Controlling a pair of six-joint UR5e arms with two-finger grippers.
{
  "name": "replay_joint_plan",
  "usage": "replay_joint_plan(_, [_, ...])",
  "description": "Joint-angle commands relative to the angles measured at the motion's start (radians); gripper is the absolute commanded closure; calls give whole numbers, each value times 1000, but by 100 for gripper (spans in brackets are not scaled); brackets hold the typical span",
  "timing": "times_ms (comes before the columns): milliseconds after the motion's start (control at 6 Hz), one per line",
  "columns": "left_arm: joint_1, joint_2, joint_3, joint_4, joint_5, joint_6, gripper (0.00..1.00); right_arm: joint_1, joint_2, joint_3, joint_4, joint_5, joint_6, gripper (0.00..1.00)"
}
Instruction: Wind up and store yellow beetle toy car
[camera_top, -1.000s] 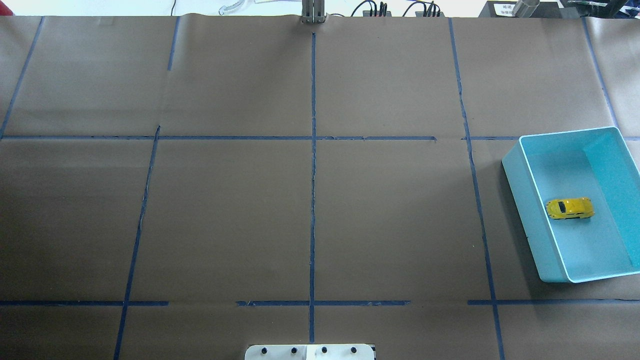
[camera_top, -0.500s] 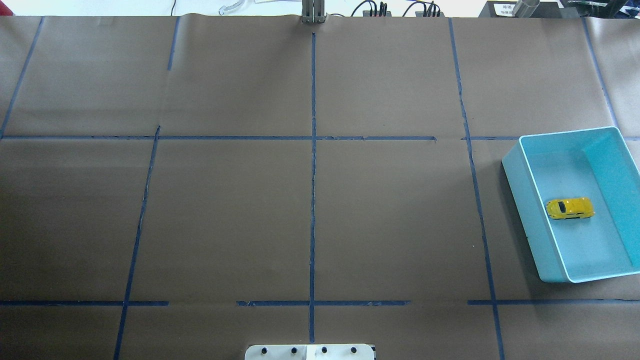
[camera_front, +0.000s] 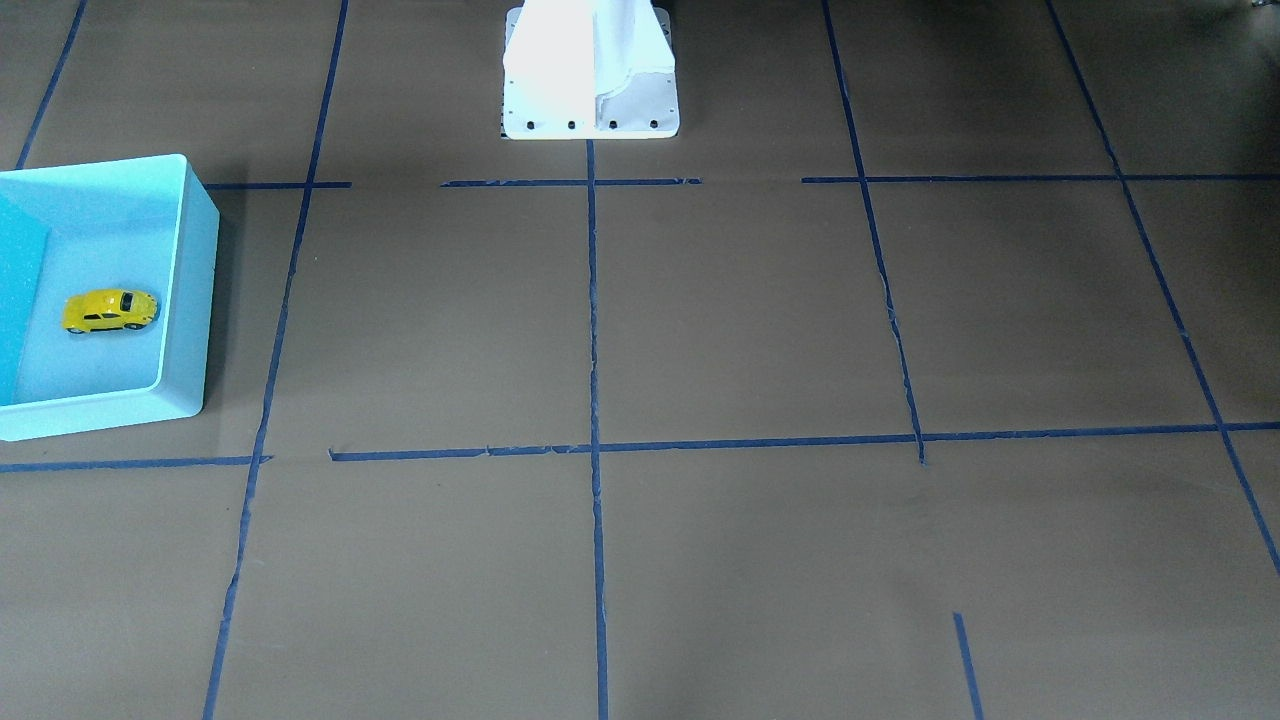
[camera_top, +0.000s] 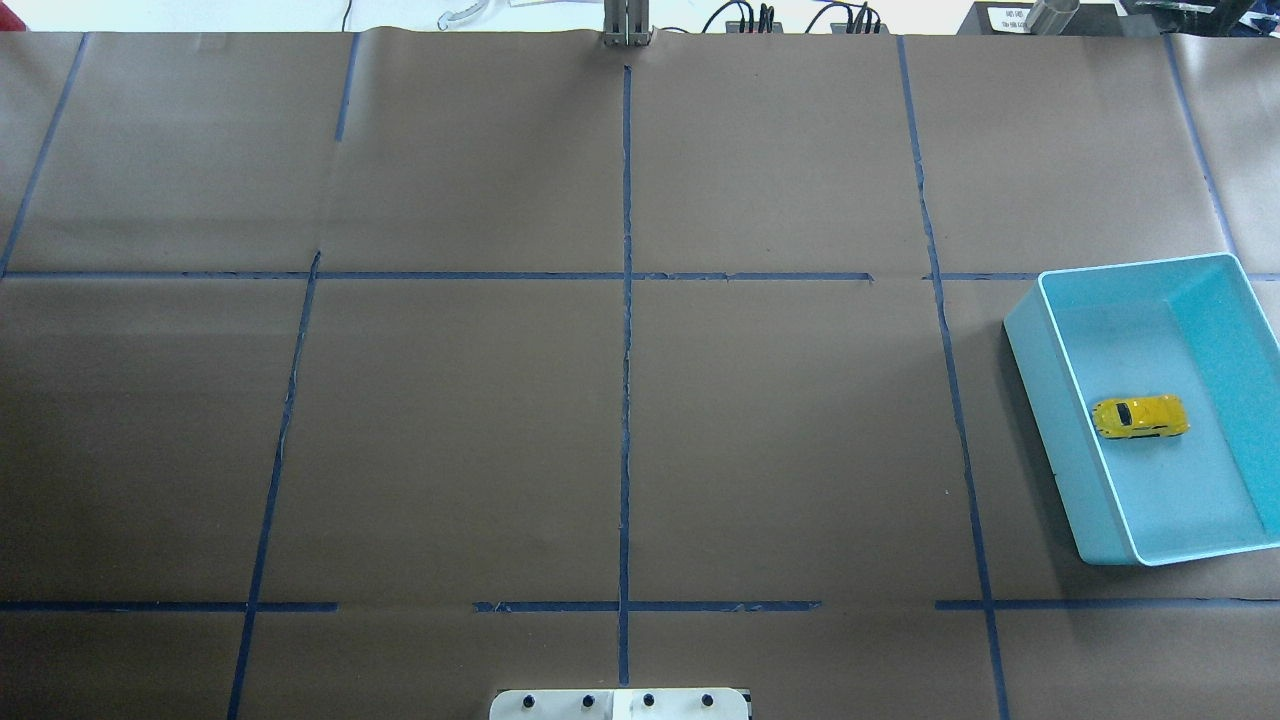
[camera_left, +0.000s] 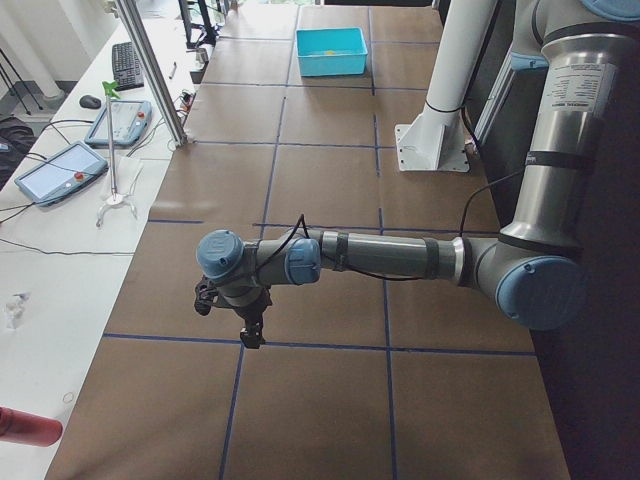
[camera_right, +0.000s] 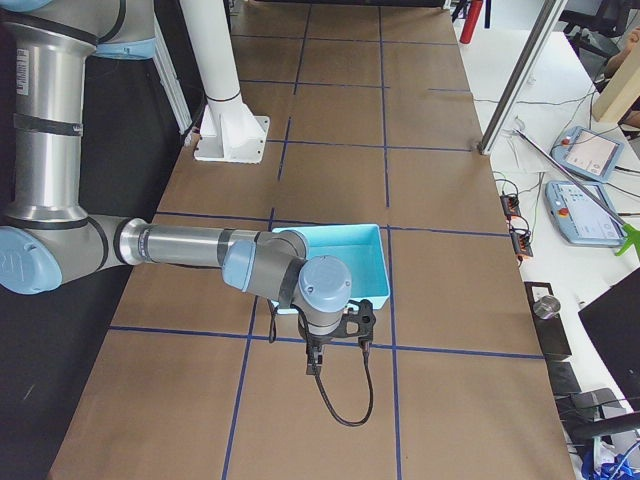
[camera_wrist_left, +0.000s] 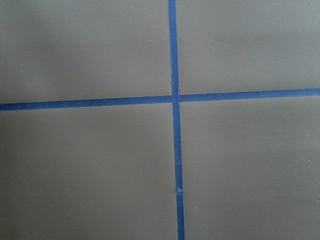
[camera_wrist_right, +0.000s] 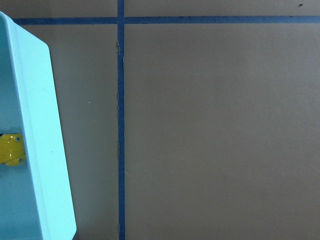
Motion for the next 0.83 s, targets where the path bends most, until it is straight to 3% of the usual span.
replay_joint_plan(0, [1, -1, -3, 0, 0, 2, 0, -10, 15, -4, 9, 3, 29, 0])
replay_joint_plan(667, [1, -2, -9, -2, 0, 2, 0, -98, 22, 80, 1, 18, 128, 0])
